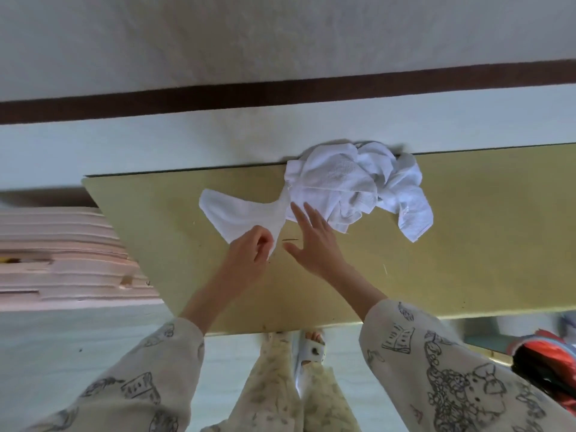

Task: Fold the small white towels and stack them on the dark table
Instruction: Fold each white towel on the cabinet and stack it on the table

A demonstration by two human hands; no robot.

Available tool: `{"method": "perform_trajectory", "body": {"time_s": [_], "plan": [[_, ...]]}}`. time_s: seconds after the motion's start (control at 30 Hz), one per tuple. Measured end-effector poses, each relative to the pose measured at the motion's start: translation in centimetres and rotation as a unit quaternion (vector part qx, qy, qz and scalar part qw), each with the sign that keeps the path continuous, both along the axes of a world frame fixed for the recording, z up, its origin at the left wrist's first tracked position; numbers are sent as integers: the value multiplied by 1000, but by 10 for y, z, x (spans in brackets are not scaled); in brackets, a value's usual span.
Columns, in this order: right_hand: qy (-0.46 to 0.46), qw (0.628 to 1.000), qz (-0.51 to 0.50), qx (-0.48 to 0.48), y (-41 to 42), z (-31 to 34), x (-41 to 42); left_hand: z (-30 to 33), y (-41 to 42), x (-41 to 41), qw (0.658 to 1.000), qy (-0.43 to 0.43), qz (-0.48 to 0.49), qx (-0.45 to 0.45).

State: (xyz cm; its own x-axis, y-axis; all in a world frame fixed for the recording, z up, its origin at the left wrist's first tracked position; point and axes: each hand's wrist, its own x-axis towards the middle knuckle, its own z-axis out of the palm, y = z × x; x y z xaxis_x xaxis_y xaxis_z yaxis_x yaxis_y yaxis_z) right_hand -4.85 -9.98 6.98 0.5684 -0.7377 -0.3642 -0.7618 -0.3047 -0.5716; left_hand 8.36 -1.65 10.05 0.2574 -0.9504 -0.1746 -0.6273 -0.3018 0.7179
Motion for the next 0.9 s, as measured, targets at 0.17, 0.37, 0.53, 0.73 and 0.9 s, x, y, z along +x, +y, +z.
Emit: {"method": "perform_trajectory", "body": {"time_s": [0.17,0.37,0.53,0.73,0.9], "plan": [[-30,993,73,-87,14,39,13,71,16,9,998,-17,21,-57],[-23,995,21,-90,20,67,-25,99,41,43,994,-52,72,-59],[1,988,-25,-150,9,90,-39,106,47,65,994,-78,72,-39],[-45,962,-83,-255,-9,136,-27,131,40,83,984,-111,88,-104],[-58,959,-86,-262,6,127,-34,117,52,85,989,-94,67,-95]]}}
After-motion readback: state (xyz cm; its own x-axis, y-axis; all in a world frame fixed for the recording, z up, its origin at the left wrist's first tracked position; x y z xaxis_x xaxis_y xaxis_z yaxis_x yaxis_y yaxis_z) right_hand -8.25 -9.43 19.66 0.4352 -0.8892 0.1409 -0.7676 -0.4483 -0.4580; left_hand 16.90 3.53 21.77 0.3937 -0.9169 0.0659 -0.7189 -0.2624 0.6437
